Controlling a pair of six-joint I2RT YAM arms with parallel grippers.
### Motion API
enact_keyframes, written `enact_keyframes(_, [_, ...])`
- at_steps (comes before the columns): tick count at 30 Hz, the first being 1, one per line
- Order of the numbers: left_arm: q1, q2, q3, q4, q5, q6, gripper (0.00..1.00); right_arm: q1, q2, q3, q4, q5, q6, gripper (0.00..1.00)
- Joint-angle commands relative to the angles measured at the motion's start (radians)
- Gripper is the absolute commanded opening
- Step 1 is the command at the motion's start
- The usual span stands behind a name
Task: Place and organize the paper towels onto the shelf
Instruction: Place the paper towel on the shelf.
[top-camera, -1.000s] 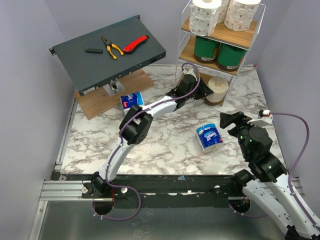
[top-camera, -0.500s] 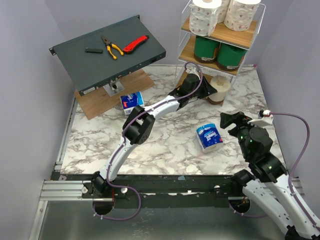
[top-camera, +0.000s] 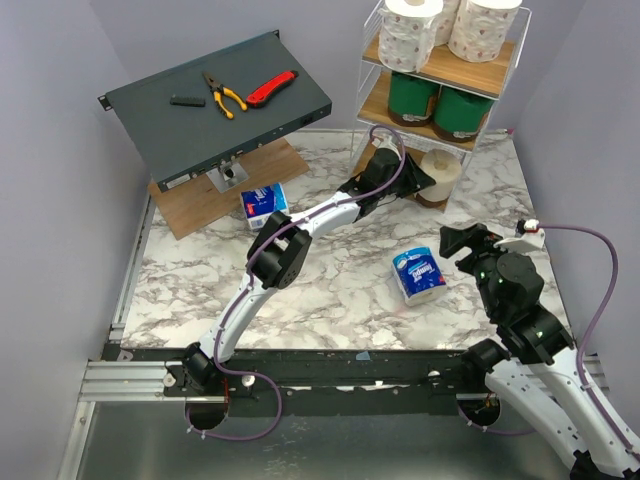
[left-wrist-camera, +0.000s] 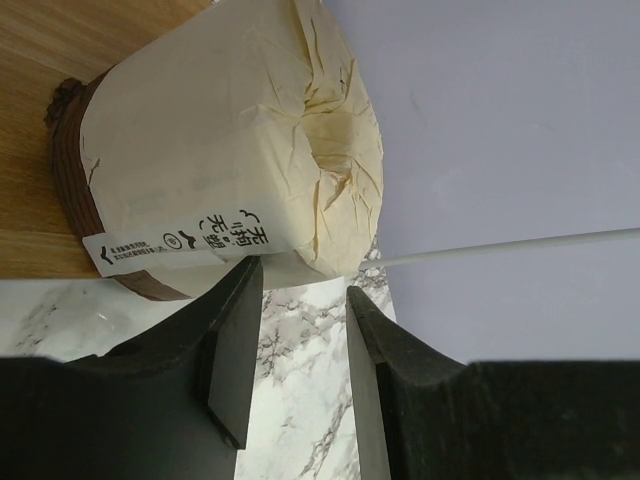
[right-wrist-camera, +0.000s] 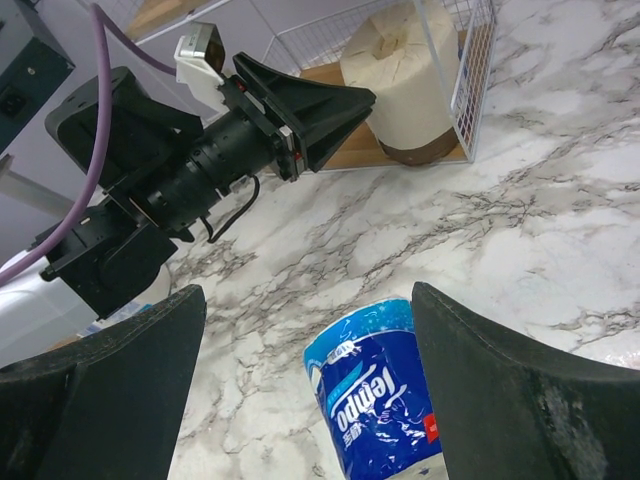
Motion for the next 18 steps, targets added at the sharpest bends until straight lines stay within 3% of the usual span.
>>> enact_keyframes(1, [0.000, -0.027, -0.033, 0.068, -0.006, 0.003, 0.34, -0.003, 0.007, 0.026, -0.014, 0.022, -0.010, 0.86])
enact_keyframes(18, [0.009, -0.433, -0.513, 0.295, -0.070, 0.097, 0.39, -0.003, 0.020, 0.033, -0.009, -0.002, -0.003, 0.88])
